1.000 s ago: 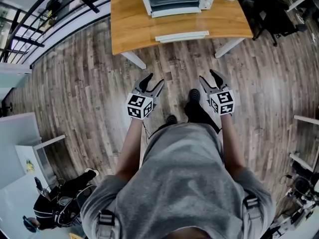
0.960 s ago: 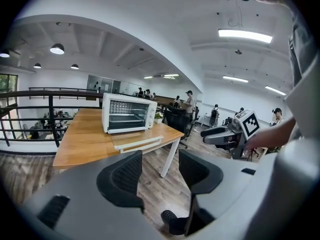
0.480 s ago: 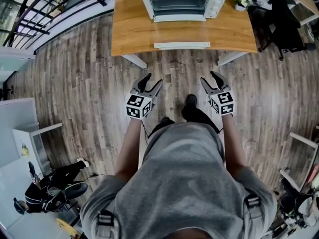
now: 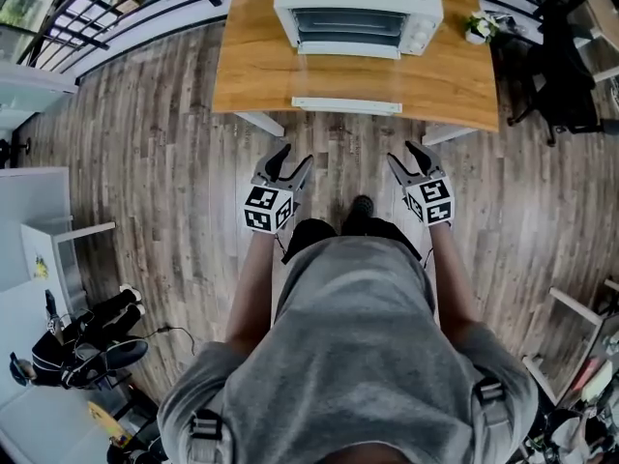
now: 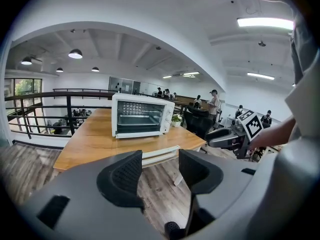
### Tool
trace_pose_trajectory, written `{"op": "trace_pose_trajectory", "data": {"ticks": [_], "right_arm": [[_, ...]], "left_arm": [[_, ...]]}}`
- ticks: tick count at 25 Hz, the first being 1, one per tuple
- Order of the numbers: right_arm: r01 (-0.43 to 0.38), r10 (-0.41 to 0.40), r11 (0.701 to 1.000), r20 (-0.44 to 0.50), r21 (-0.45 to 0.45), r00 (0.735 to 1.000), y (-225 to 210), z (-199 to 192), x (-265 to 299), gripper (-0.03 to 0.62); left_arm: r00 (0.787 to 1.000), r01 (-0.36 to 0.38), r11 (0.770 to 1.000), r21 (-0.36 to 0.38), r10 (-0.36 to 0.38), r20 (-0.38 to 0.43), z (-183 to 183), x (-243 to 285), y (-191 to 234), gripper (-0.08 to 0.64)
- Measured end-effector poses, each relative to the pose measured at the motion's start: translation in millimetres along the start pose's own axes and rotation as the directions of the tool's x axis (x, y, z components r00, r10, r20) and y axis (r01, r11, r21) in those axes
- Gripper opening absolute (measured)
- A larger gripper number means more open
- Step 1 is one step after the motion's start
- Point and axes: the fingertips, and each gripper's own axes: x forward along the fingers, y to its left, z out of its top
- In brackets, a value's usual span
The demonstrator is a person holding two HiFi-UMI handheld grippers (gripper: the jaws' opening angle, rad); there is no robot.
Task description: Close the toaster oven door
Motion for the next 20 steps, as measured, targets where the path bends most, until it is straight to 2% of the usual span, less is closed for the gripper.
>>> {"op": "trace_pose_trajectory", "data": {"ticks": [7, 12, 20], "right_arm": [[-0.015, 0.015, 1.0, -0.017, 0.003, 1.0, -21.1, -1.4, 10.2, 0.218], [-0.03, 0.029, 0.999, -0.045, -0.022, 0.999, -25.9, -2.6, 24.7, 0.216], [0.009, -0.01, 1.0, -0.076, -0.014, 0.997, -44.0, 9.1, 38.5, 0.215]], "left_arm": [[1.0, -0.016, 1.0, -0.013, 0.016, -0.011, 2.4, 18.9, -0.8, 0.242], [1.0, -0.03, 0.999, -0.042, 0.03, -0.005, 2.1, 35.6, 18.9, 0.242], [0.999, -0.027, 0.999, -0.041, 0.026, -0.021, 7.7, 59.0, 62.4, 0.242]]}}
